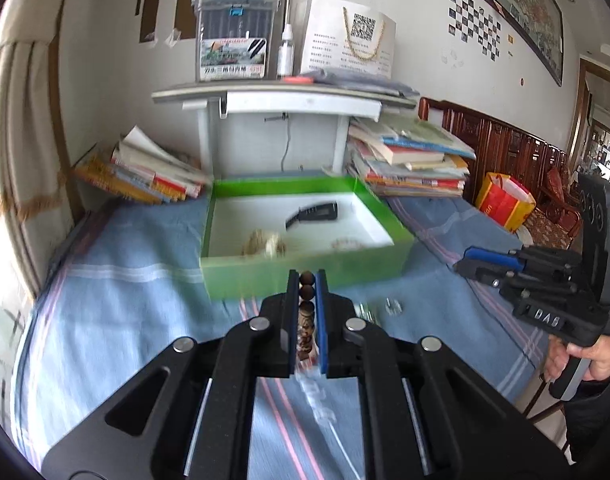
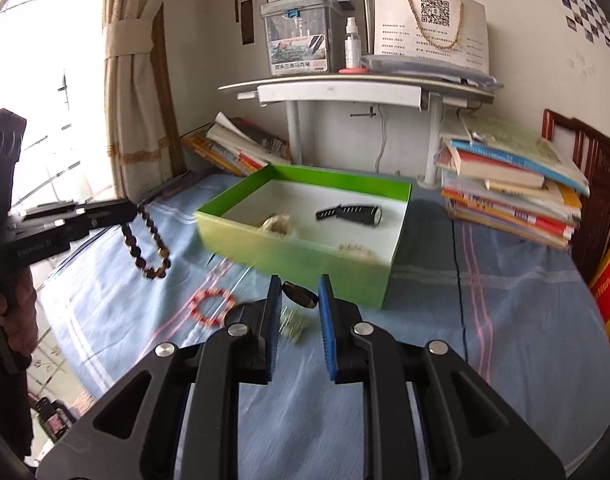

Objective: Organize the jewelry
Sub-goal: 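Drop the brown bead bracelet and small gold ring into the green box, opening both tools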

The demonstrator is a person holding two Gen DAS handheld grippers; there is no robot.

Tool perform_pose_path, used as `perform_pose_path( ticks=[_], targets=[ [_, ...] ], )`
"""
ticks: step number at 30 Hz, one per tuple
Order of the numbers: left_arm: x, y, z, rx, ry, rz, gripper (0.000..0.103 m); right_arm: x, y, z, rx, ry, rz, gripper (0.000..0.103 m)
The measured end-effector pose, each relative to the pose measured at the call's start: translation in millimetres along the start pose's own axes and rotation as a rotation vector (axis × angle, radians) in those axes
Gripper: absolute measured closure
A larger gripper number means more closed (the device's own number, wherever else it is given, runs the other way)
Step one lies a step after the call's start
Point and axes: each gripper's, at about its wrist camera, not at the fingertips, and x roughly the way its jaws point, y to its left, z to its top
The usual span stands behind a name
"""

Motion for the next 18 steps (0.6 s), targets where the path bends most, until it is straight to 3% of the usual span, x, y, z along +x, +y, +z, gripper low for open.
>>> perform_pose_path(
  ticks=[5,10,17,18],
  targets=[
    [47,17,49,0.033,0.002,0.031,0.095,44,-21,38,0.005,0.0,-0.023,0.084],
    [114,41,84,0.033,0.053,0.089,0.095,107,-50,65,0.063,0.056,-0.037,0.084],
    [201,77,86,0.017,0.167,0.157,0.094,177,-76,70,0.108,0.142,-0.078,0.084],
    [212,80,82,0.022,0.192,0.17,0.09,183,-79,70,0.109,0.148,-0.087,0.082]
  ],
)
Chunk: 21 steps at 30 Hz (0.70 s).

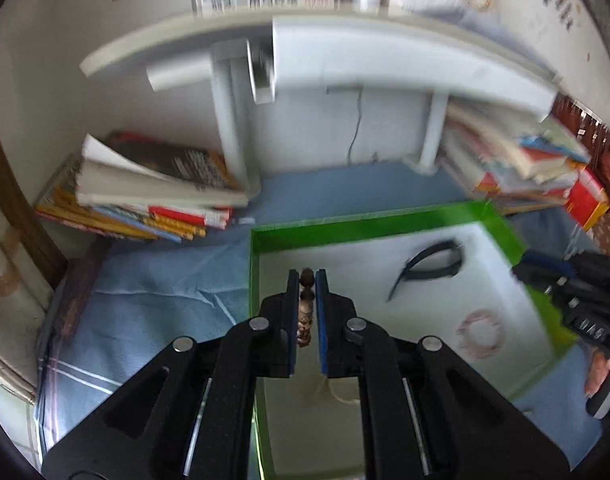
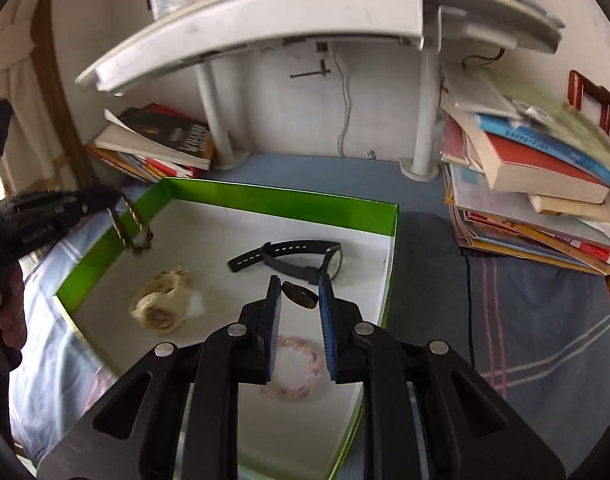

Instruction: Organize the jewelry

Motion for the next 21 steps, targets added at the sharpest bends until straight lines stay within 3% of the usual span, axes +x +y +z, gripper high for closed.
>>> perform_pose_path(
  ticks=[3,6,7,12,16,21],
  targets=[
    [10,2,-8,-0.005,-0.006,0.042,0.036,0,-1,-1,0.007,-0.016,-0.039,0.057],
    [-9,3,-16,-0.011,-0.048,0.055,0.034,-39,-1,-4,0.026,-0.123,-0.035,0.044],
    [-27,3,-20,-0.017,-0.081,0.04,0.029,-56,-2,-5,0.033,-0.164,-0.03,0.04],
    [-140,9,-58,-0.067,-0.326,0.012,0.007,-155,-1,-37,0.078,-0.377,-0.025,0.011],
    [-207,4,-117,-0.124,-0.412,-0.003,0.004,-210,13,-78,0.065,-0.449,-0.032,0.01],
    [-229,-11,-181,-0.185,-0.356,0.002,0.004,-232,34,-131,0.046,-0.417,-0.038,0.009]
  ],
)
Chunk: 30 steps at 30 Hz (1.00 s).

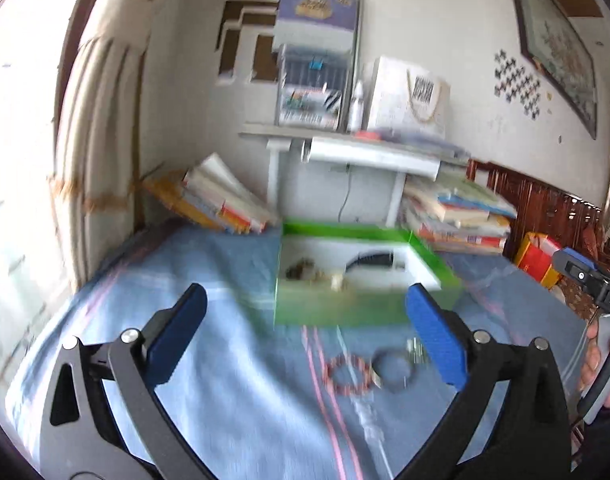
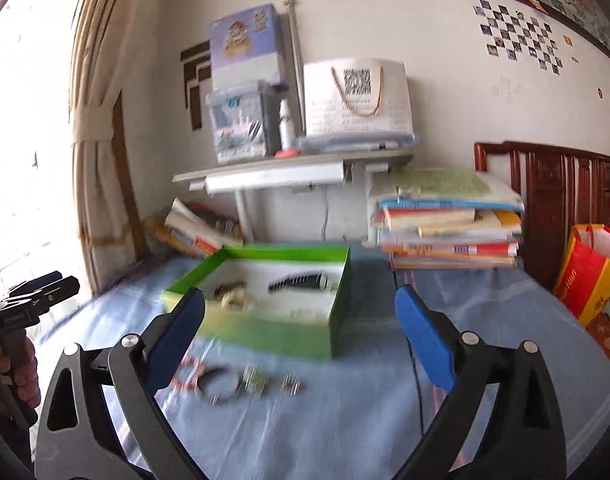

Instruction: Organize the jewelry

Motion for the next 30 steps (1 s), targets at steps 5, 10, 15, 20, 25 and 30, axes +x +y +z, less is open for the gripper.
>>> perform_pose_path(
  ticks=[5,10,15,20,25,30],
  targets=[
    [-17,-7,-42,0.009,0.062,0.008,0.004,-12,21,-39,-0.014,0.085,0.033,0.009],
    [-20,-14,-63,0.021,0.107,-0.003,0.004,-11,32,-62,-0.04,0.143,0.037,0.009],
    [-17,-23,-68,0.045,0.127,-0.011,0.004,-13,33,-69,-0.032,0.158,0.043,0.009],
    [-16,-25,-68,0.039,0.136,-0.025,0.004,-15,33,-70,-0.033,0.162,0.042,0.009],
    [-11,-27,-69,0.041,0.157,-0.025,0.004,-14,32,-72,-0.029,0.172,0.049,0.009],
    [-7,-29,-69,0.049,0.169,-0.021,0.004,-12,29,-72,-0.021,0.181,0.051,0.009]
  ],
)
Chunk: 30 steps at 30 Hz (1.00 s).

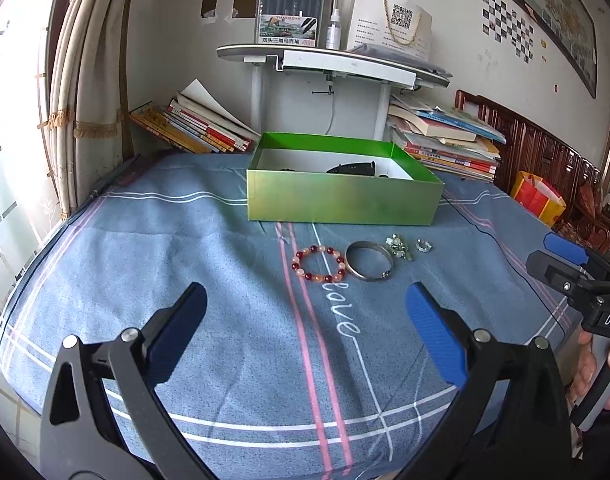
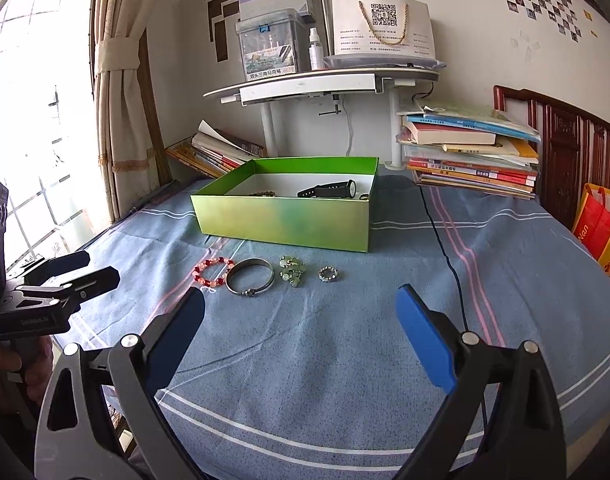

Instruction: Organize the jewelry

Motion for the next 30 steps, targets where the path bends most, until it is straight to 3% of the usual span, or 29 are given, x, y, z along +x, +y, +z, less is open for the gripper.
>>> perform_pose_path(
  ticks=[19,24,30],
  targets=[
    [36,-6,2,0.069,0.076,-0.001,0.006,19,-9,-2,0.017,0.047,-0.01,0.009],
    [60,-11,8,0.112,0.14,-0.063,0.024,28,-13,-2,0.019,0.071,-0.012,0.009],
    [95,-23,16,0.241,0.226,-0.099,0.037,40,-16,-1,0.017,0.099,-0.013,0.009]
  ],
)
